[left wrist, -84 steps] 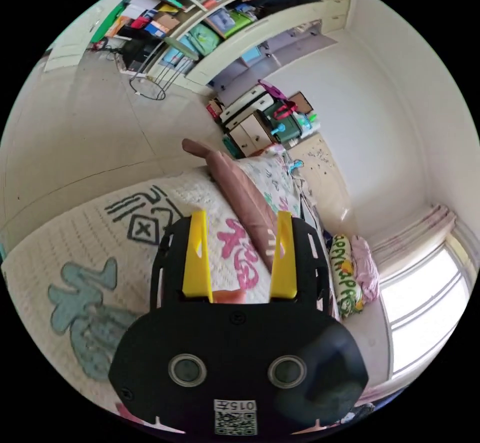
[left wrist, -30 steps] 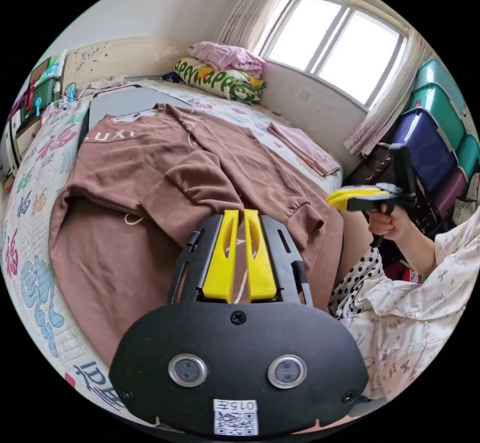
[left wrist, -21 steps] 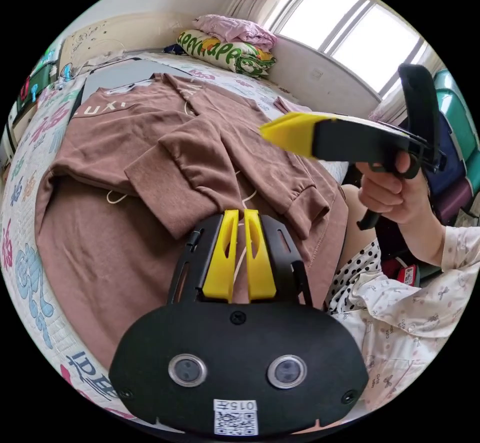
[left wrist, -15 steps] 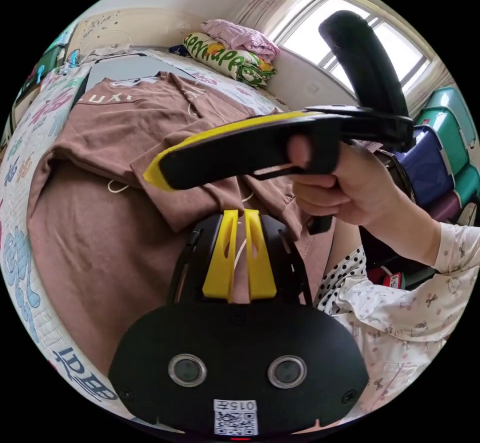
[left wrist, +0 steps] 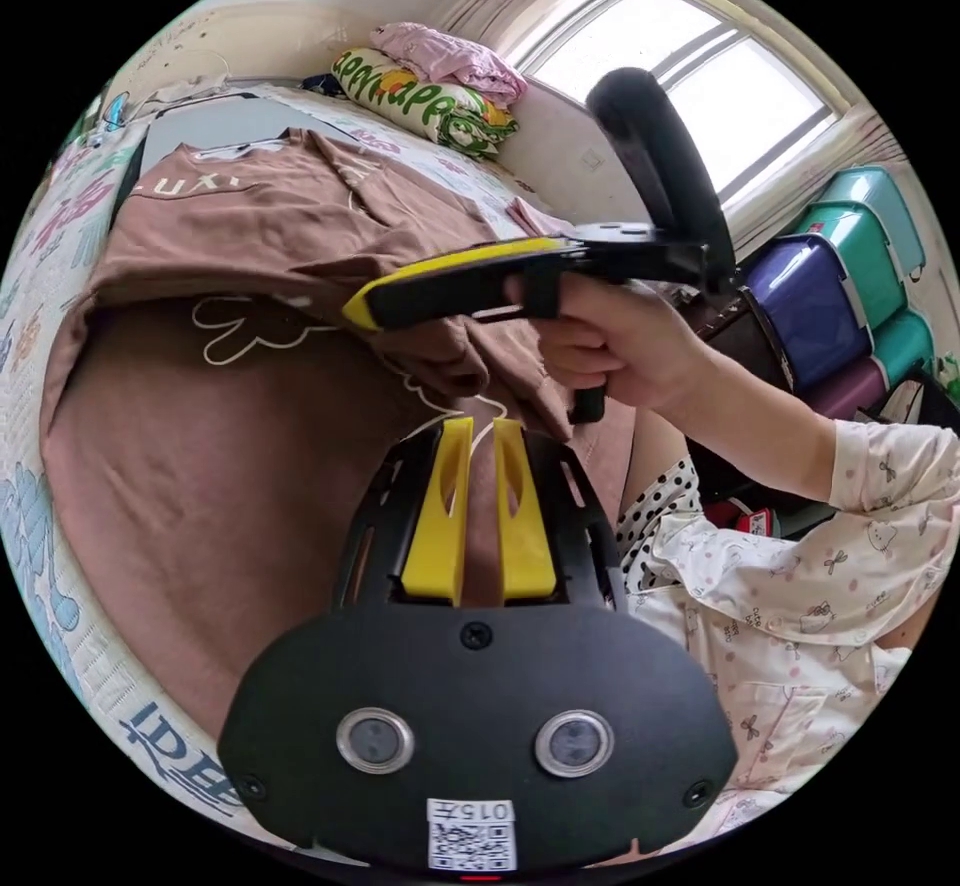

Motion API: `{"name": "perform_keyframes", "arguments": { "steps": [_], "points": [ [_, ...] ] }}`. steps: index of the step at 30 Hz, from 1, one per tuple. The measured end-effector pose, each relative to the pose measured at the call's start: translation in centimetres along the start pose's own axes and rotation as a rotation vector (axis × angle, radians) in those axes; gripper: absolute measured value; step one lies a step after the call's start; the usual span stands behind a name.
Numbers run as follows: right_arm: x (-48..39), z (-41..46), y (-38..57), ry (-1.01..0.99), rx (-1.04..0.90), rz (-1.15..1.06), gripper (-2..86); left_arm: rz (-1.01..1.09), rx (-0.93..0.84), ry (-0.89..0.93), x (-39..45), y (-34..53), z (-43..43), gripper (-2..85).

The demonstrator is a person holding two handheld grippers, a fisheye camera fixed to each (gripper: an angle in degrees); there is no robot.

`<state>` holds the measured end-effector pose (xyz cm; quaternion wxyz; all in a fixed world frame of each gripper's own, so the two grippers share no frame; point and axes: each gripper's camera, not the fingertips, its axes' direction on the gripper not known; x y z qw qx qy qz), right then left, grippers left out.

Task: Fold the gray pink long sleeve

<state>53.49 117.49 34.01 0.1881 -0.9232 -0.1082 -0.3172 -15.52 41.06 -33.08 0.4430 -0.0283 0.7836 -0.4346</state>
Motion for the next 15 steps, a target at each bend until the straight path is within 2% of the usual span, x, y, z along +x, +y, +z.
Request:
{"name": "perform_keyframes", "arguments": {
  "steps": [5,7,10,15],
  "points": [
    [8.7,-10.9,6.0,-0.272,0.234,0.211,2.4,0.003,0.06,0.016,-1.2,-0.2,-2.1,4.4],
    [10.5,-13.2,8.6,-0.294,0.262,0.262,1.9,0.003,0.079,0.04,-1.6,-0.5,-2.5,4.8],
    [12.5,-15.6,12.5,-0.217,0.273,0.349,1.2,-0.016,0.107,0.064,-2.3,-1.1,-3.0,5.3],
    [14.9,-16.1,16.1,-0.239,0.242,0.438,0.7,-0.033,0.119,0.075,-2.7,-1.9,-3.6,5.5]
  ]
}}
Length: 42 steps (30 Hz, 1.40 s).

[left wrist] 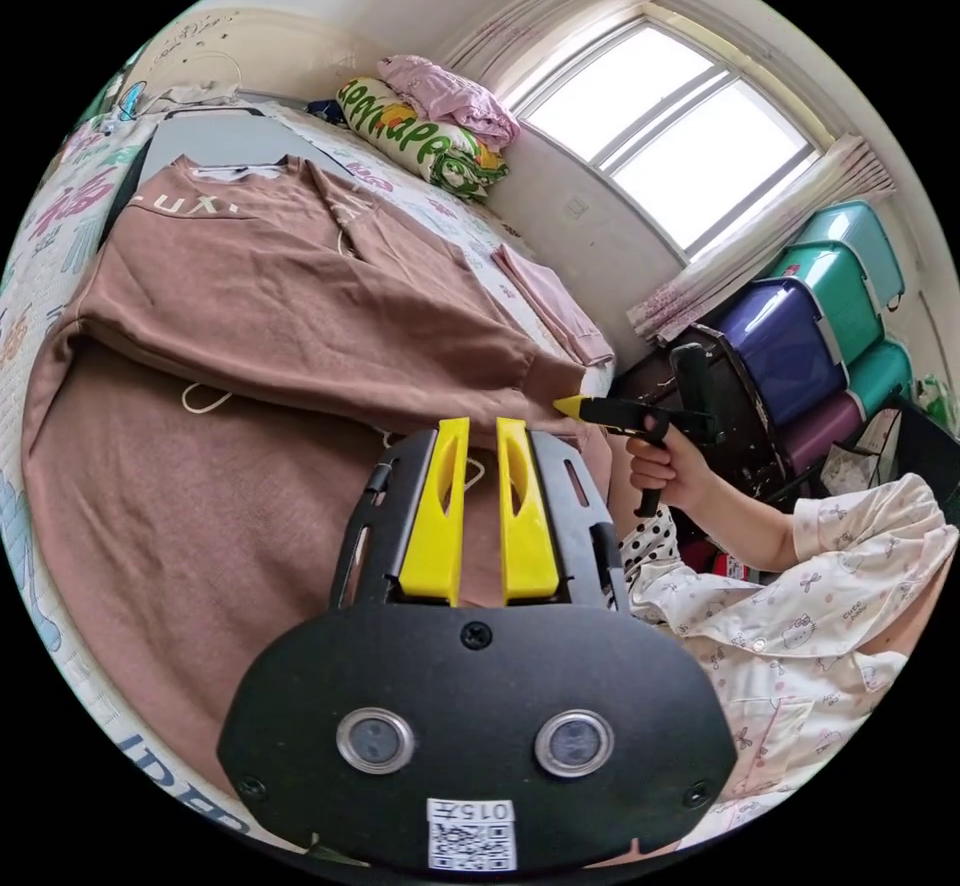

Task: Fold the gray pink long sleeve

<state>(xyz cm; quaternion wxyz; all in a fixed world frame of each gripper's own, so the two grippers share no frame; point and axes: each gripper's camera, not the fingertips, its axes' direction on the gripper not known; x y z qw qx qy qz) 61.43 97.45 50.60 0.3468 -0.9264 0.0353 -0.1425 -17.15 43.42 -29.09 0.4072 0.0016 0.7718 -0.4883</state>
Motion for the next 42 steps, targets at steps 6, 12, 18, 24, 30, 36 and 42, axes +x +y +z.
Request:
{"name": "perform_keyframes", "arguments": {
  "steps": [6,12,18,24,30,36,42],
  "points": [
    [-1.6,-0.7,-0.6,0.055,-0.01,-0.036,1.6,0.018,-0.035,-0.033,0.9,-1.0,0.1,6.8],
    [-0.8,-3.0,-0.6,0.12,0.004,-0.043,5.6,0.281,-0.051,-0.011,7.4,-1.7,-0.4,7.9],
    [0.1,-4.9,-2.7,0.056,0.074,-0.062,7.8,0.474,-0.139,-0.019,13.6,-2.7,1.8,8.6],
    [-1.8,-0.1,-5.7,0.124,-0.013,-0.152,8.8,0.497,-0.149,-0.069,16.4,-3.9,1.0,9.3],
    [-1.2,6.8,-3.9,0.281,-0.093,-0.194,6.4,0.487,-0.072,-0.015,18.2,-4.2,-2.5,9.8],
    [-1.1,8.7,-0.9,0.336,-0.023,-0.205,5.6,0.381,-0.269,-0.14,19.2,-5.5,0.1,8.7],
    [-1.2,10.3,1.0,0.398,-0.015,-0.237,5.5,0.374,-0.279,-0.247,22.9,-5.6,-0.7,7.3]
  ]
}}
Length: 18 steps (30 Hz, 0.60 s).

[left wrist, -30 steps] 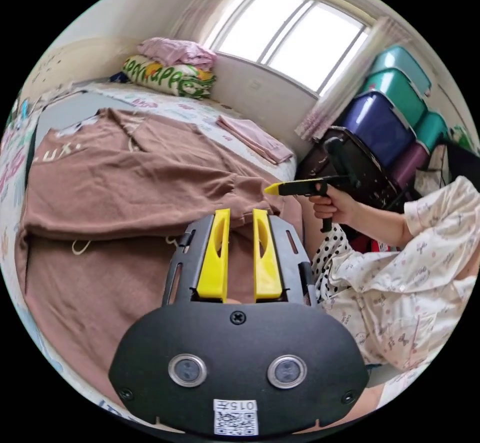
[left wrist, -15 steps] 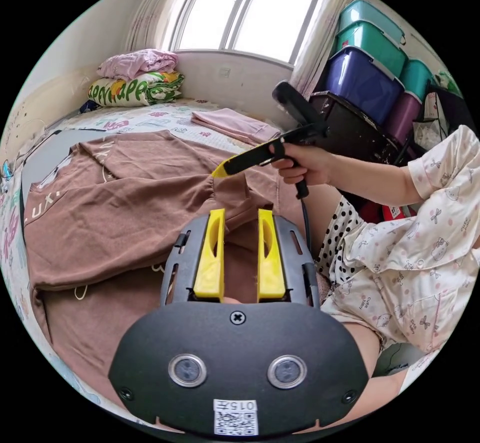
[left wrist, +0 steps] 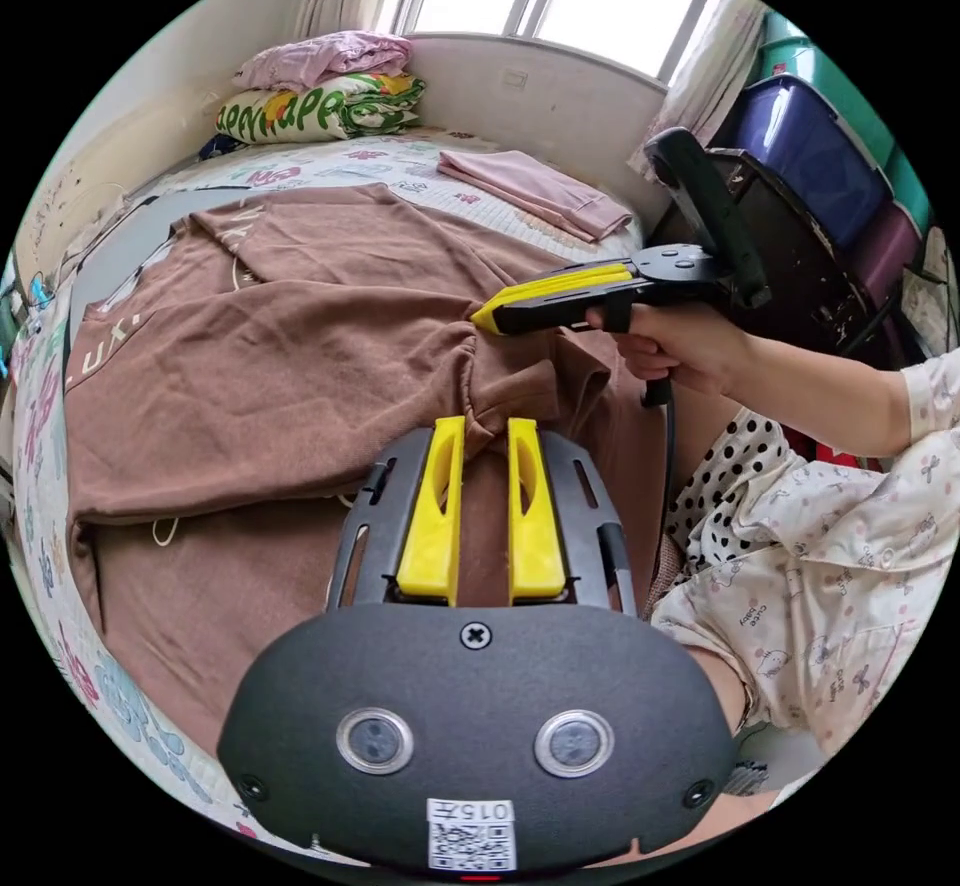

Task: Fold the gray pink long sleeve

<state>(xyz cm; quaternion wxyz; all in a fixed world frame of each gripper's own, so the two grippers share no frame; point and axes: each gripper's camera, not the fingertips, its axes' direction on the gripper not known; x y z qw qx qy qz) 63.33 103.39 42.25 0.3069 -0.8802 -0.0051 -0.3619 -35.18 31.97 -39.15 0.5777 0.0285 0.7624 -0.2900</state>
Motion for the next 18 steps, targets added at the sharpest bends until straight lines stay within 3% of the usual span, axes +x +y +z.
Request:
{"name": "perform_keyframes", "arguments": {
  "steps": [8,18],
  "points": [
    [0.1,1.1,1.9,0.014,0.004,-0.017,5.4,0.1,0.0,-0.216,7.9,-0.3,-3.0,7.3],
    [1.7,1.1,3.5,-0.036,0.006,0.003,5.3,0.054,0.002,-0.189,9.4,-0.3,-6.4,7.4]
  ]
}}
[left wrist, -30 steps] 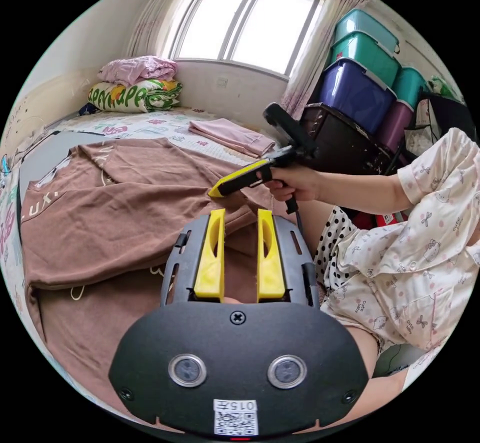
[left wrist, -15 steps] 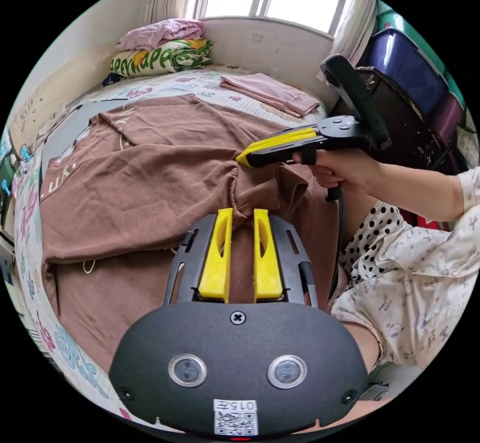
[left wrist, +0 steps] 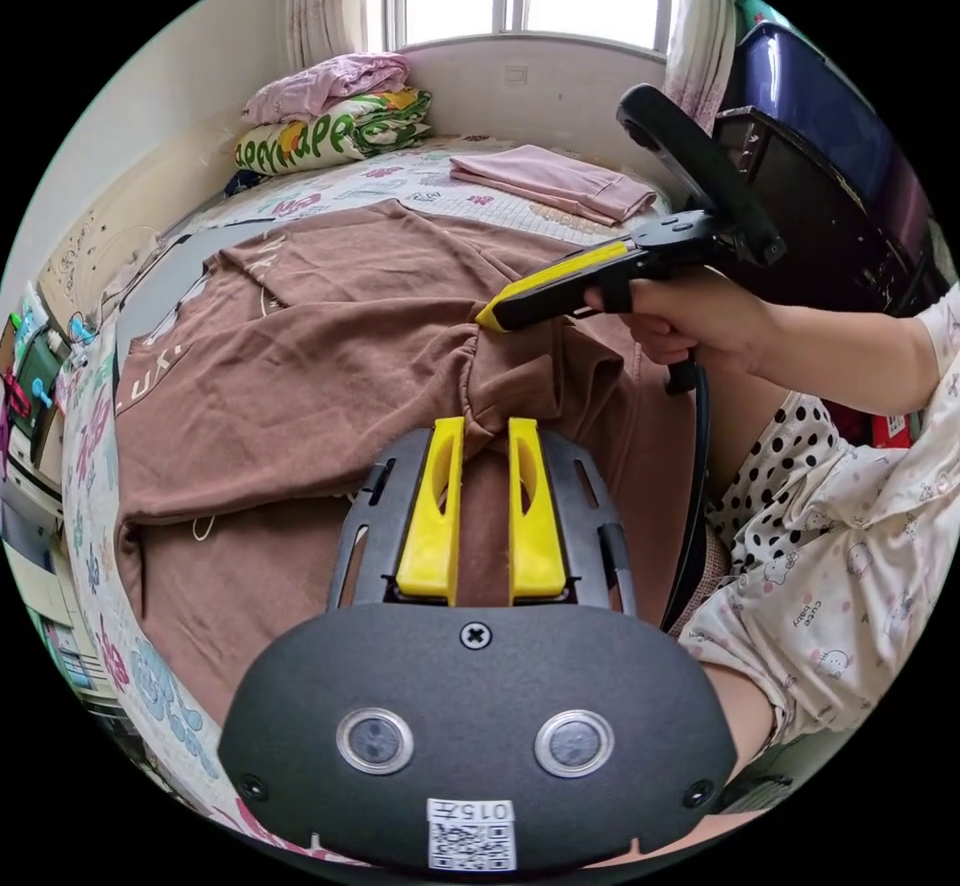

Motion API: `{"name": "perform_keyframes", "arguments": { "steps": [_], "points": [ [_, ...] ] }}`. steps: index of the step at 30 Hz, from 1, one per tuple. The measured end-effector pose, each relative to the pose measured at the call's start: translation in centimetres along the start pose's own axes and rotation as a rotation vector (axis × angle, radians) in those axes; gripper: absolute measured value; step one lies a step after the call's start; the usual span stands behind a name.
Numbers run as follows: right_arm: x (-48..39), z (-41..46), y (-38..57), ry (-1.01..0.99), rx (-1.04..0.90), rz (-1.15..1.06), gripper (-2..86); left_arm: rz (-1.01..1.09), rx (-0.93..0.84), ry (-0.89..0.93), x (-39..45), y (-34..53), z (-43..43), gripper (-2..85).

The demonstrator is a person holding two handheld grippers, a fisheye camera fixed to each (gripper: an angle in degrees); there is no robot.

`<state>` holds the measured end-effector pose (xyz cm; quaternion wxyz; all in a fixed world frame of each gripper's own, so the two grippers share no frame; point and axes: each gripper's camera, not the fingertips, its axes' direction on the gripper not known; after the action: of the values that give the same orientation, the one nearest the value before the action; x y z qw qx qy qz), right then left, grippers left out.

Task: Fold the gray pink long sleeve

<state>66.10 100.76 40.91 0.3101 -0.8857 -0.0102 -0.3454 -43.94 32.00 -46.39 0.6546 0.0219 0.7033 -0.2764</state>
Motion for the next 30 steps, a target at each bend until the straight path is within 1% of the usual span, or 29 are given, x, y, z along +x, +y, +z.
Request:
{"name": "perform_keyframes", "arguments": {
  "steps": [2,5,13,21,26,30],
  "points": [
    [-1.0,0.0,0.4,0.05,0.002,-0.027,5.2,-0.002,-0.001,-0.003,0.3,0.0,-0.7,7.4],
    [-1.3,0.0,0.7,0.071,0.003,-0.038,5.1,0.01,0.0,-0.03,1.2,0.1,-1.6,7.4],
    [0.7,-0.9,0.9,-0.008,-0.002,-0.001,5.1,0.002,0.001,-0.051,1.9,0.5,-3.4,7.5],
    [0.5,-1.9,0.8,-0.001,-0.001,-0.005,5.1,0.0,0.0,-0.057,1.8,1.0,-4.5,7.5],
    [0.5,-2.9,0.5,-0.006,-0.001,-0.003,5.1,-0.065,-0.004,-0.016,0.4,1.4,-4.8,7.5],
    [0.9,-3.6,0.1,-0.029,-0.002,0.007,5.1,-0.077,-0.005,-0.024,0.2,1.6,-5.0,7.5]
  ]
}}
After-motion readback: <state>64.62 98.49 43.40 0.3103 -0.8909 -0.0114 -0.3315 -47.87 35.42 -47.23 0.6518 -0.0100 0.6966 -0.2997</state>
